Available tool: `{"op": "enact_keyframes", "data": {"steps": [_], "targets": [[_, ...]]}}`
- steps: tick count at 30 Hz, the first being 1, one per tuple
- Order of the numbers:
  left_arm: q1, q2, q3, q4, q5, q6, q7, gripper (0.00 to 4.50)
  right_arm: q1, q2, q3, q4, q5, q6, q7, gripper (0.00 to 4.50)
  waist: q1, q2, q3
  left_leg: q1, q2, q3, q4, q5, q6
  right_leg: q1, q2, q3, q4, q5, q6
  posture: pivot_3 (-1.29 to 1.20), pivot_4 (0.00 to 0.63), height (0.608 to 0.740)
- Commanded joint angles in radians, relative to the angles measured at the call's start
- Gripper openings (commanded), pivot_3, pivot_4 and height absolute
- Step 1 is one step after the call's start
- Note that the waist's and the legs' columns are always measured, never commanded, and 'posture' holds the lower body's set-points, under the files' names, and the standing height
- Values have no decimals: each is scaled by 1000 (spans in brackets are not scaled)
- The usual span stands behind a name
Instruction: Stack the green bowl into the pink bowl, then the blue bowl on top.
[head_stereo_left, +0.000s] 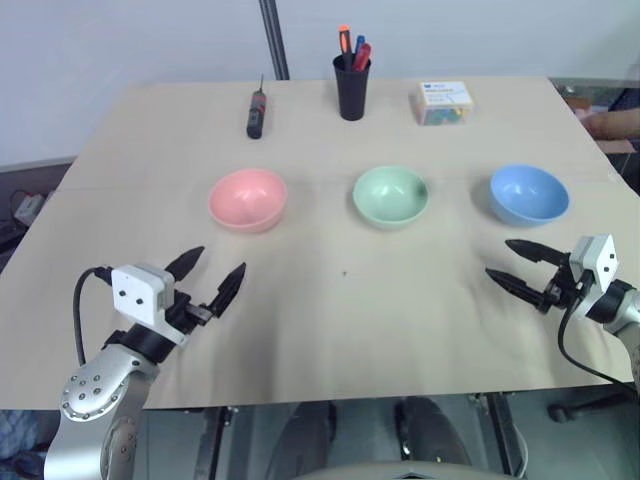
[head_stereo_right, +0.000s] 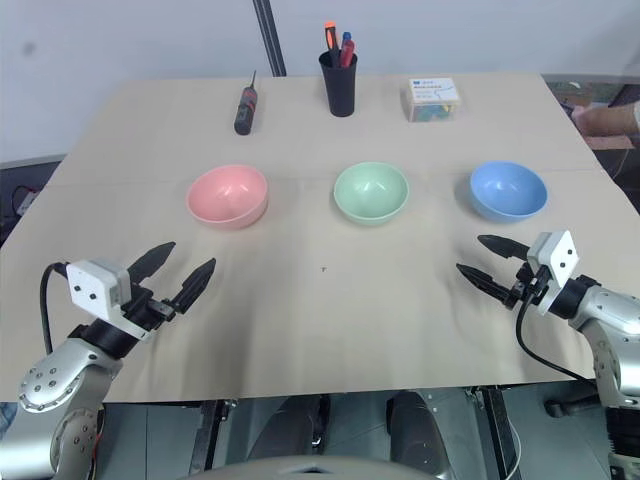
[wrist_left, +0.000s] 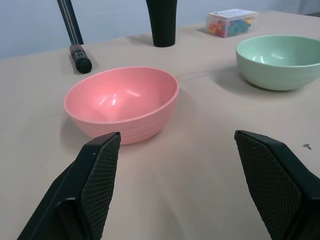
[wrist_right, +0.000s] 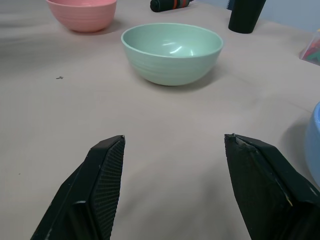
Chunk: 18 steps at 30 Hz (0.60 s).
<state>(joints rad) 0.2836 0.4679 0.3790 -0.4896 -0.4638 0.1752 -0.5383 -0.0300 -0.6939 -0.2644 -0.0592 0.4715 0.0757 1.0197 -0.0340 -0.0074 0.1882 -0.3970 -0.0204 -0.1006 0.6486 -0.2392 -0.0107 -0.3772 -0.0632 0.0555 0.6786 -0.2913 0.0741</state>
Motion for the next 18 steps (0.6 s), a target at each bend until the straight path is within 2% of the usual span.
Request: {"op": "enact_keyframes", "data": {"steps": [1, 9, 18], "targets": [[-16, 12, 12, 0, -5, -23, -15, 3855, 12, -7, -44, -2, 10, -32, 8, 3335, 0, 0, 0, 0, 0, 0, 0, 0, 0, 0, 0, 0, 0, 0, 0, 0, 150, 740], [-65, 28, -7, 12, 16, 66, 29, 3855, 24, -11, -43, 20, 11, -55, 27, 3335, 1, 0, 0, 0, 0, 0, 0, 0, 0, 0, 0, 0, 0, 0, 0, 0, 150, 740], [-141, 48, -27, 44, 20, 90, 14, 3855, 6, 1, -28, 17, 8, -65, 26, 3335, 0, 0, 0, 0, 0, -1, 0, 0, 0, 0, 0, 0, 0, 0, 0, 0, 150, 740]]}}
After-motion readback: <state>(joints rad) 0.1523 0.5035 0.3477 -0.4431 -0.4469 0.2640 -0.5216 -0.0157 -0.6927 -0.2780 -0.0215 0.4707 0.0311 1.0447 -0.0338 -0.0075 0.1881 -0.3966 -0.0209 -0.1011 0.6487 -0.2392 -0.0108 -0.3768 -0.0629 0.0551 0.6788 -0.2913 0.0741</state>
